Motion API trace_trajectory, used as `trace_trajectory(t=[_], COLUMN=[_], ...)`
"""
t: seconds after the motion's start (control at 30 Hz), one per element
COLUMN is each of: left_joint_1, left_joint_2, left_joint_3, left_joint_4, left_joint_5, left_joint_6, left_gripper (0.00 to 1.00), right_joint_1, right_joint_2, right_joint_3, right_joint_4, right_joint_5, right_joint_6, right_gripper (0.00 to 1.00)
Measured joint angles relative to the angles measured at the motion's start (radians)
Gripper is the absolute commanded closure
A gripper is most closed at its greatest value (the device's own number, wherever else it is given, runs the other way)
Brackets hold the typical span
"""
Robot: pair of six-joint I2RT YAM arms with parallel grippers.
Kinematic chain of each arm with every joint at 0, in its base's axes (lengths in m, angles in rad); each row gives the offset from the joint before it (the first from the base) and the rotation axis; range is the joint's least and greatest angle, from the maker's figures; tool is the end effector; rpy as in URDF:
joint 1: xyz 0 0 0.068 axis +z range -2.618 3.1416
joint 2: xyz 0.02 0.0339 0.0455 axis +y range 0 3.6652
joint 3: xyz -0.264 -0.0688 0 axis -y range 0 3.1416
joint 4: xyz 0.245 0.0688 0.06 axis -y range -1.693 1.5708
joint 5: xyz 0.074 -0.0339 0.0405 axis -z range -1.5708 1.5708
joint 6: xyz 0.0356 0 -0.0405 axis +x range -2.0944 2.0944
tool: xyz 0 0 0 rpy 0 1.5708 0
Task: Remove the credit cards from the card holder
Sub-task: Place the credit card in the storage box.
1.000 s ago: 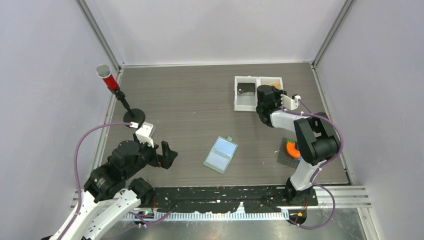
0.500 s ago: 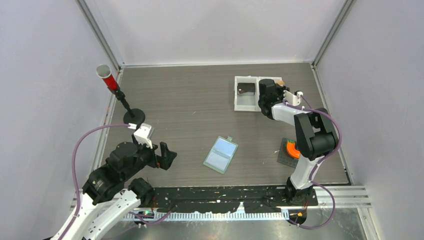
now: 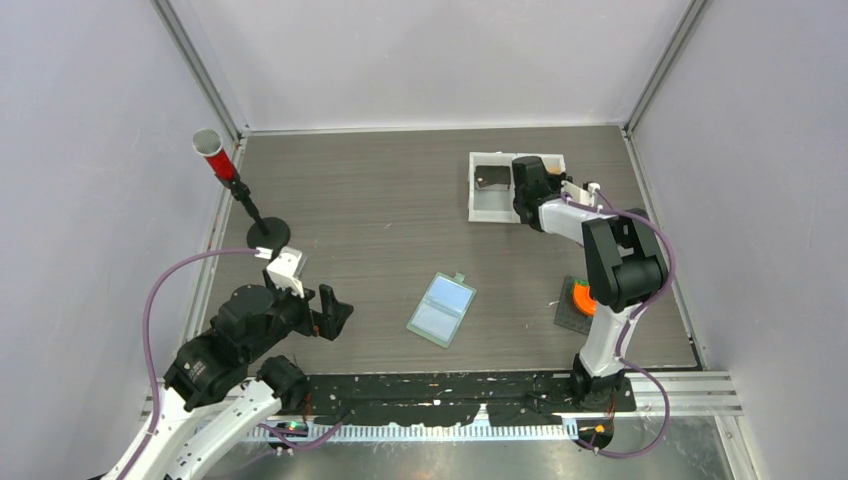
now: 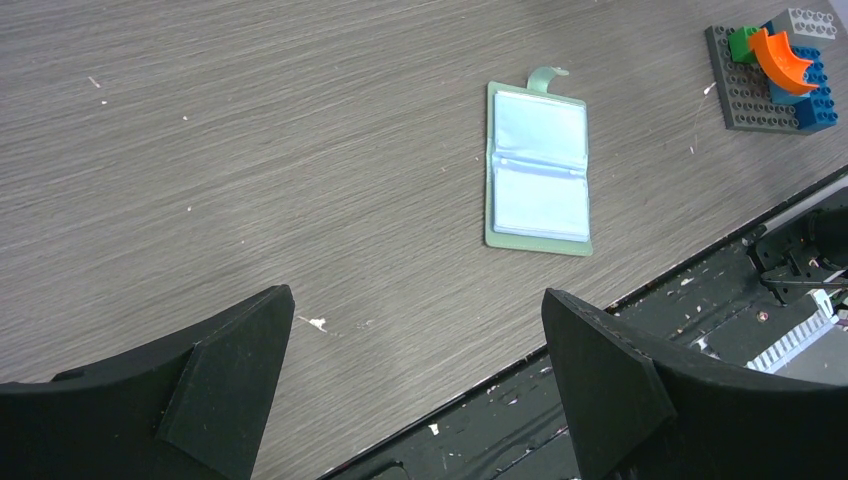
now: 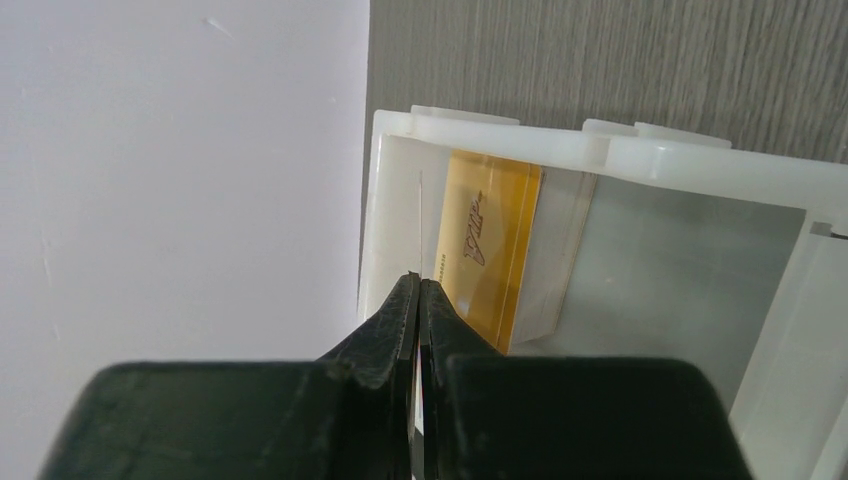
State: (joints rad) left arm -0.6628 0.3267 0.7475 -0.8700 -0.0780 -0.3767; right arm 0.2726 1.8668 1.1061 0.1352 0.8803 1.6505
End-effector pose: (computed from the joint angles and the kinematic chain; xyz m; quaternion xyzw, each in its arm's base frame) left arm 0.0551 -0.0395 0.3055 0.1001 0.8405 -0.2353 0.4777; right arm 0.3870 0.0797 0.1840 0.6618 0.4985 0.1207 0.5468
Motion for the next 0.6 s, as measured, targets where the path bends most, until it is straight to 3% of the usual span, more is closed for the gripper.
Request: trace_trajectory(t=[0.5,0.6], left_joint_1=[0.000,0.000], left_joint_2=[-0.017,-0.016], left_joint_3=[0.000,0.000], left_joint_4=[-0.003,-0.003], left_joint_5=[-0.001,-0.005], left_joint_6=[0.000,0.000], left_gripper=[0.01,0.01], right_joint_1=[-0.021,-0.029], right_joint_2=[0.082,0.083], right_joint_3=[0.049,0.060], right_joint_4=[-0.035,-0.034], right_joint_5=[-0.058,-0.072], right_joint_6=[0.035,0.024], right_gripper=[0.88,0.83])
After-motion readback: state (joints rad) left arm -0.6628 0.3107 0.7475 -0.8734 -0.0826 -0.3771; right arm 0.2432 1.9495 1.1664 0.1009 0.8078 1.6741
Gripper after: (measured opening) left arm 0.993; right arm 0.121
